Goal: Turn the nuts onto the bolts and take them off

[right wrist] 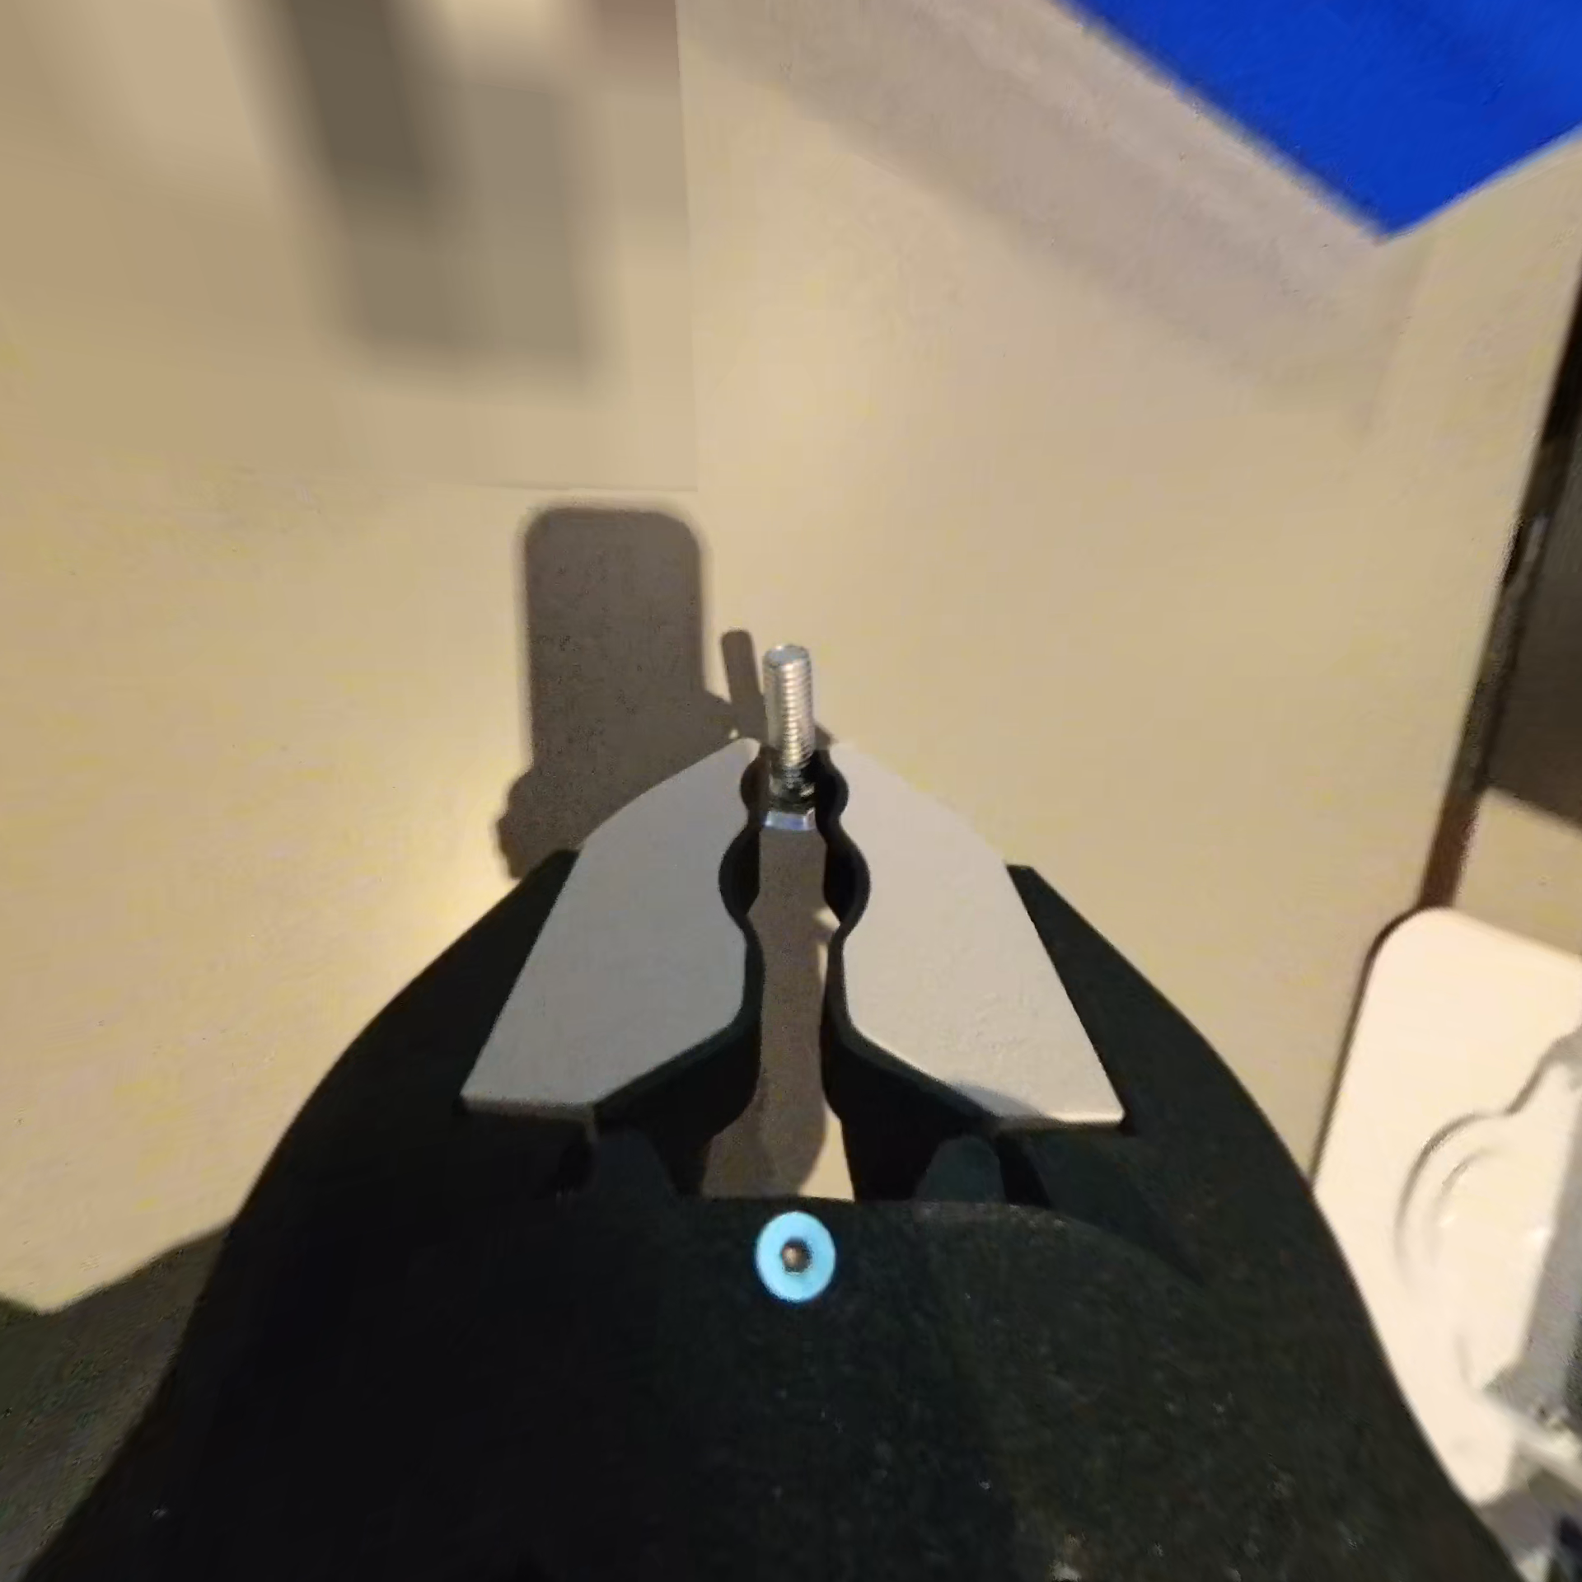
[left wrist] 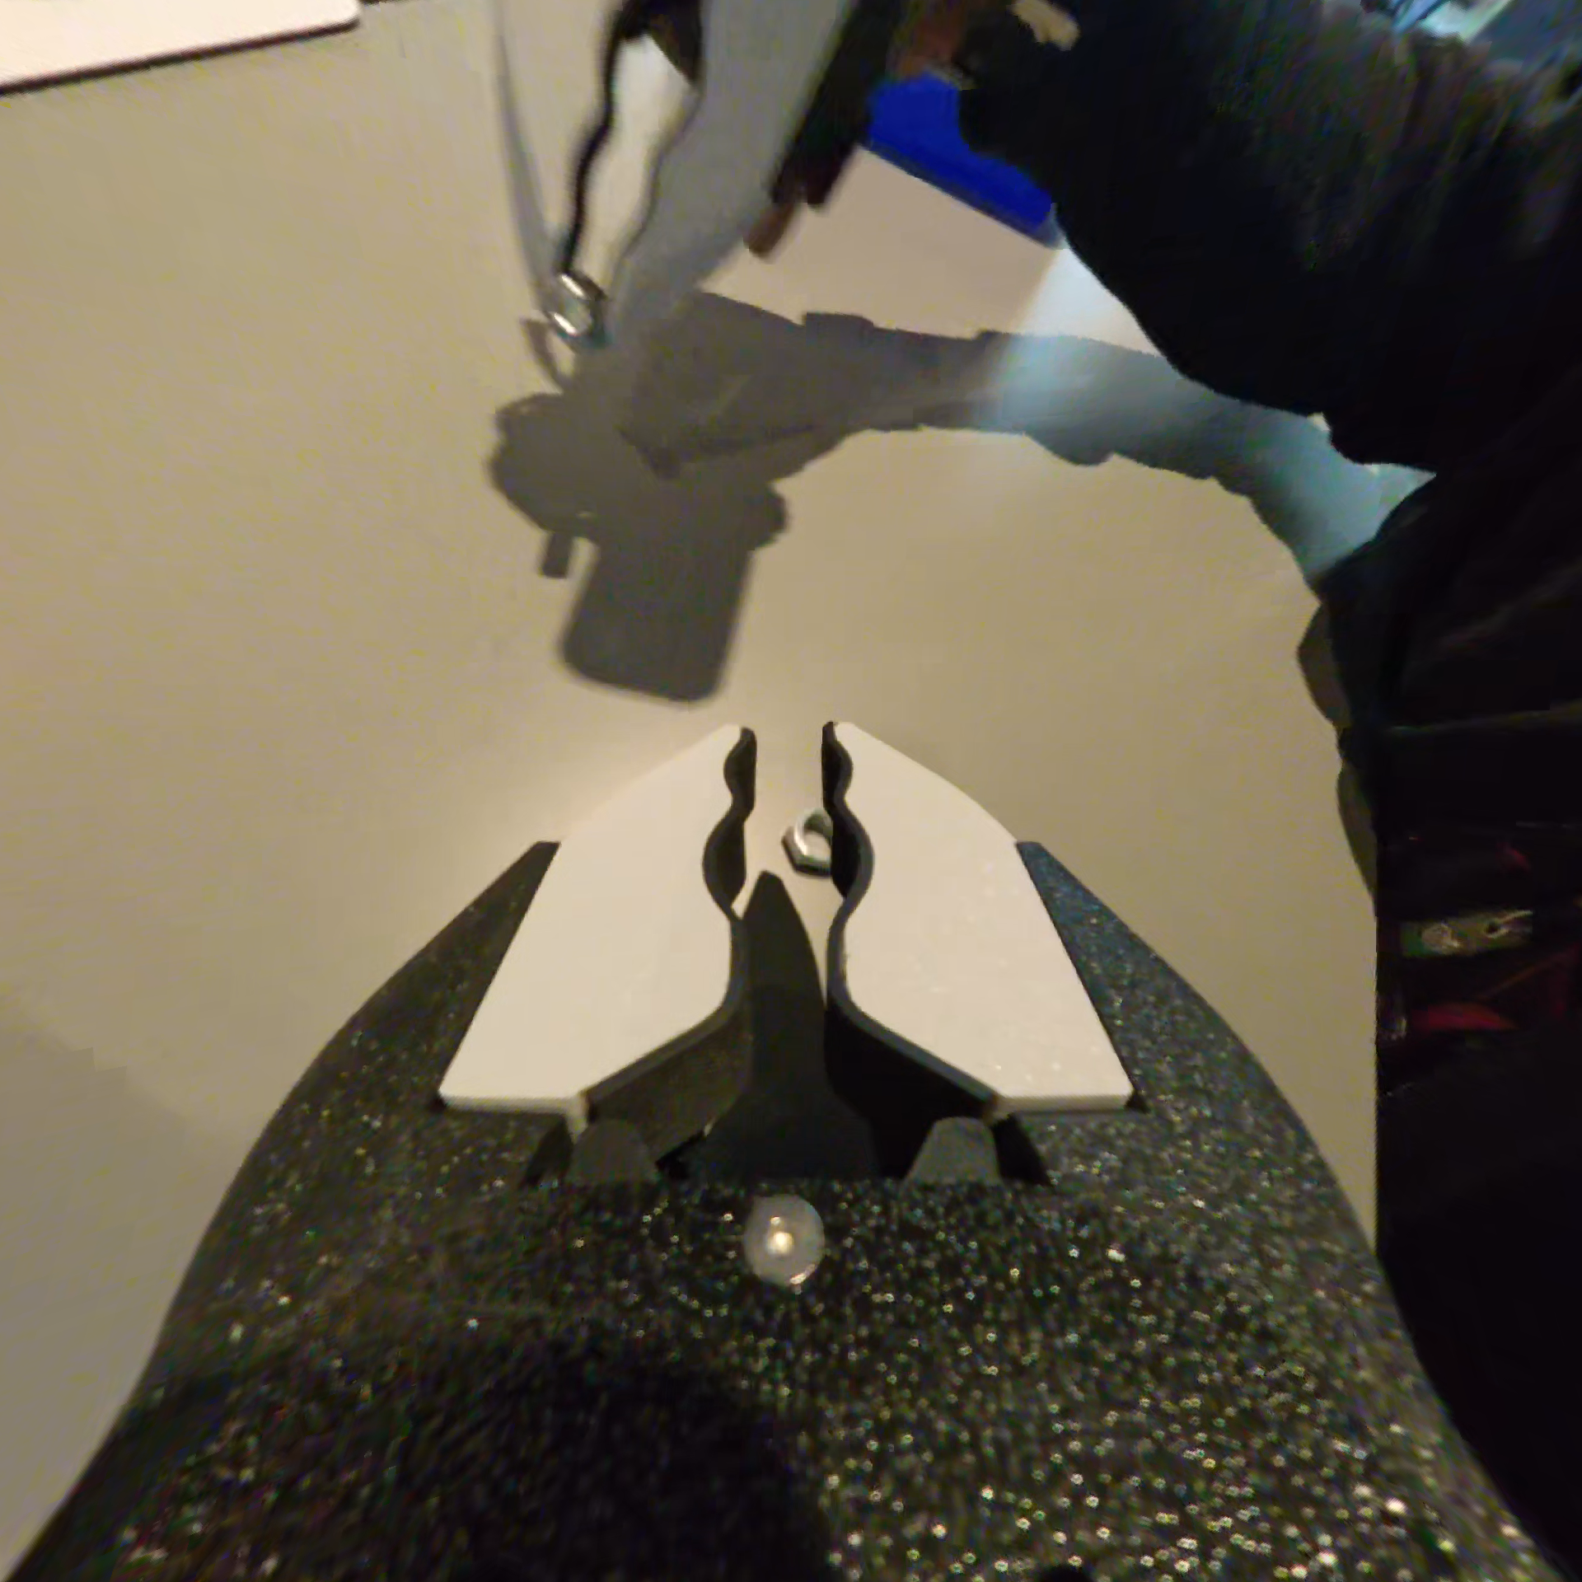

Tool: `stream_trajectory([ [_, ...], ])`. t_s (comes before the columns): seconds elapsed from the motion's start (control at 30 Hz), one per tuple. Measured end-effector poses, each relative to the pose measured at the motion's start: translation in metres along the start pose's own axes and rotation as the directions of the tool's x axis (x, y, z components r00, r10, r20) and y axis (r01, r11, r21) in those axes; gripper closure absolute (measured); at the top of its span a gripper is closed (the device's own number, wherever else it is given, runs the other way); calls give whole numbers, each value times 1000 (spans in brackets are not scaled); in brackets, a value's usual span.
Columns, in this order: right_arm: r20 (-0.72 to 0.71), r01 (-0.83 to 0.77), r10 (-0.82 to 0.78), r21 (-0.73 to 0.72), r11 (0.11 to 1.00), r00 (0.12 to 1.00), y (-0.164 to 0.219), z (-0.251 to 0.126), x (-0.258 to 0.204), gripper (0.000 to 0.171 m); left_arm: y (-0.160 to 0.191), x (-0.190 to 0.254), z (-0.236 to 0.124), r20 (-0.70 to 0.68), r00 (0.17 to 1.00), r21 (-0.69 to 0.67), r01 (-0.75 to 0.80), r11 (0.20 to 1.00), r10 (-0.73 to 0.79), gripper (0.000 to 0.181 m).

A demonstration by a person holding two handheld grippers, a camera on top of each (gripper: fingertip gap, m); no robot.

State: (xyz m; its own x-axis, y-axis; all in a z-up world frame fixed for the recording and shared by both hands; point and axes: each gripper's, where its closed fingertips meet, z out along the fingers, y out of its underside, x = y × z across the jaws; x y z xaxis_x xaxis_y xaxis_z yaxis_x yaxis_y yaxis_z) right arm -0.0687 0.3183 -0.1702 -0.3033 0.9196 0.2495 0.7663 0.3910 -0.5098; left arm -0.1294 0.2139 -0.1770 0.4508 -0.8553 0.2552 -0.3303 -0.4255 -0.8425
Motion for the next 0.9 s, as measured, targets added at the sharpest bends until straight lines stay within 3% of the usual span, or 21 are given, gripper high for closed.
stream_trajectory([
  [0.17,-23,-77,76,-59,995,997,45,-15,-50,162,-30,9,43,-6,989,-136,-149,980,149,166],
  [0.3,-26,-122,122,-4,993,992,51,-15,-72,162,-55,17,87,-25,963,-205,-269,941,270,166],
  [0.43,22,-186,185,84,979,983,53,-14,-89,162,-50,20,117,-77,951,-270,-309,912,300,164],
  [0.9,34,-212,209,108,971,977,56,-9,-99,161,-30,25,138,-119,927,-332,-375,866,356,164],
])
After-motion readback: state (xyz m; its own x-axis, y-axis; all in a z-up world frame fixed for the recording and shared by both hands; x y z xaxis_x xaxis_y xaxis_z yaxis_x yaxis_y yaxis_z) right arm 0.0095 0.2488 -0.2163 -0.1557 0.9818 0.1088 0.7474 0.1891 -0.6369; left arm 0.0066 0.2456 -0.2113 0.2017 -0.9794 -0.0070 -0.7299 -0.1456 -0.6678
